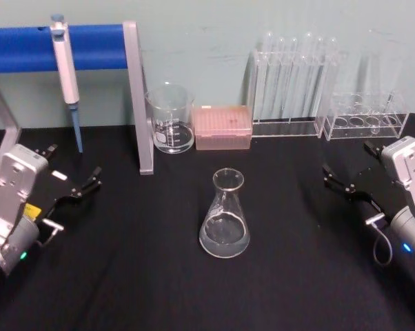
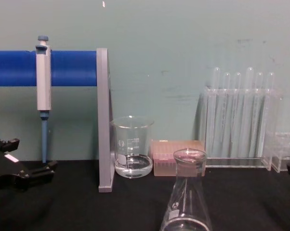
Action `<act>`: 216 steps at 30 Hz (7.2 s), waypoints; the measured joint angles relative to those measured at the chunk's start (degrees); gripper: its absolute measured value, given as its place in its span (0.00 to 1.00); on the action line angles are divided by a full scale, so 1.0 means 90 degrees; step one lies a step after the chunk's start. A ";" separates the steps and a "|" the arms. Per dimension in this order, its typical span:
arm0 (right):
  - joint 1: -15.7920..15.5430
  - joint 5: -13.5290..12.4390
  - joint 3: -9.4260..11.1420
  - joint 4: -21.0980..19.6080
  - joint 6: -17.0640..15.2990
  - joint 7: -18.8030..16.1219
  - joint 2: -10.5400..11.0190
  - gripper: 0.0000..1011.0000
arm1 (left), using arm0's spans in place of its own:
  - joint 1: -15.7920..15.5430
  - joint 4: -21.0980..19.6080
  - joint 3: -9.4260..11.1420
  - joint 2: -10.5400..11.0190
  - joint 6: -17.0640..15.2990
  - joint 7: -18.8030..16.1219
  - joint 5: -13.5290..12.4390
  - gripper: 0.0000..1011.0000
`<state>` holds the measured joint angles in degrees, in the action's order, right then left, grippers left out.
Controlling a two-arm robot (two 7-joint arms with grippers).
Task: Grasp the erlenmeyer flask with one hand, shake it three times, then place it back.
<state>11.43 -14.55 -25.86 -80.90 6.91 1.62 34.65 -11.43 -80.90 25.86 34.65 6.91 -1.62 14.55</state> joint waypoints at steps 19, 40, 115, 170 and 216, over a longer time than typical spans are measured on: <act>-0.0001 0.0000 0.0004 0.0000 0.0000 -0.0001 -0.0002 0.99 | 0.0000 0.0000 0.0000 0.0000 0.0000 0.0000 0.0000 0.99; -0.0775 -0.1097 0.0852 -0.0581 -0.0119 -0.1002 0.0208 0.99 | 0.0000 0.0000 0.0000 0.0000 0.0000 0.0000 0.0000 0.99; 0.0794 -0.1771 -0.0383 0.0760 -0.0120 -0.4641 -0.1060 0.99 | 0.0000 0.0000 0.0000 0.0000 0.0000 0.0000 0.0000 0.99; 0.0980 -0.1635 -0.0499 0.0870 -0.0140 -0.4544 -0.1138 0.99 | 0.0000 0.0000 0.0000 0.0000 0.0000 0.0000 0.0000 0.99; 0.0957 -0.1685 -0.0473 0.0866 -0.0145 -0.4551 -0.1143 0.45 | 0.0000 0.0000 0.0000 0.0000 0.0000 0.0000 0.0000 0.99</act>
<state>20.04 -29.71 -30.12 -73.10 5.60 -39.34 24.36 -11.43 -80.90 25.86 34.65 6.91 -1.62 14.55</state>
